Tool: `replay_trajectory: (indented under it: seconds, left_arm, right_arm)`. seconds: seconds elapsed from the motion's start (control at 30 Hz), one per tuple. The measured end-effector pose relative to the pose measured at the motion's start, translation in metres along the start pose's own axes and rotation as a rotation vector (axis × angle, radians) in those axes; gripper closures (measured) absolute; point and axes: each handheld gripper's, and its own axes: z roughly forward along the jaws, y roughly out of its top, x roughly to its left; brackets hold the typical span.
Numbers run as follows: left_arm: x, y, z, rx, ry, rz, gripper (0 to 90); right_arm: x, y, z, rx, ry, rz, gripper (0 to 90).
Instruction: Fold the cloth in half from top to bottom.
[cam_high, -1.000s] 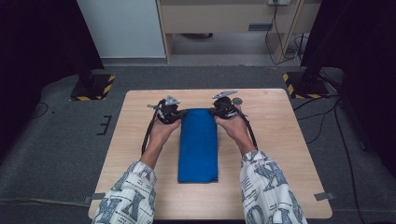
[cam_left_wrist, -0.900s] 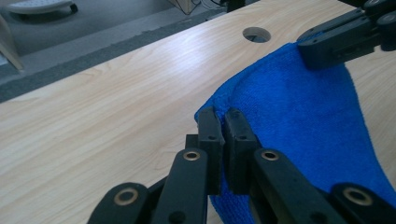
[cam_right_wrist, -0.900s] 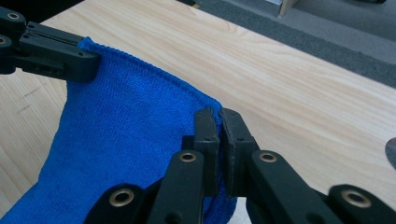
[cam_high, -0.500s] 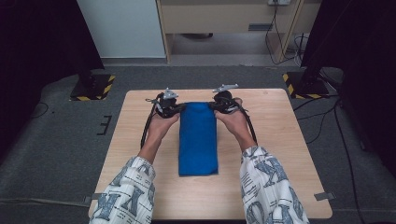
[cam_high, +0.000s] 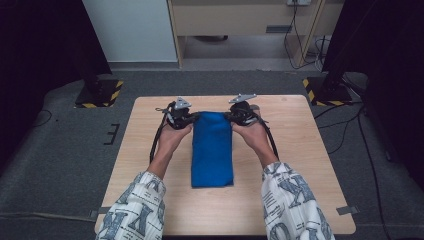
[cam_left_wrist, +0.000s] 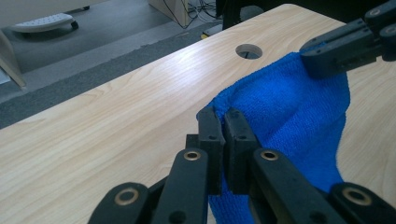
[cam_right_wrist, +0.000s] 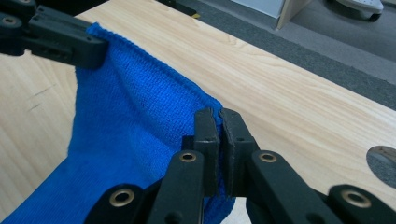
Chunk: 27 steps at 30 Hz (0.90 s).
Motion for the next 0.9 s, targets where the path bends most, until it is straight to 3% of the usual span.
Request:
replay_trajectory:
  seconds: [0.4,0.9]
  left_arm:
    - [-0.017,-0.012,-0.01,0.014,-0.009,0.041,87.2]
    - [-0.03,-0.031,-0.034,0.007,-0.033,0.056,87.2]
  right_arm:
    - [0.013,-0.02,-0.014,-0.016,0.027,-0.015,86.6]
    - [0.033,-0.041,-0.033,-0.033,0.07,-0.022,86.6]
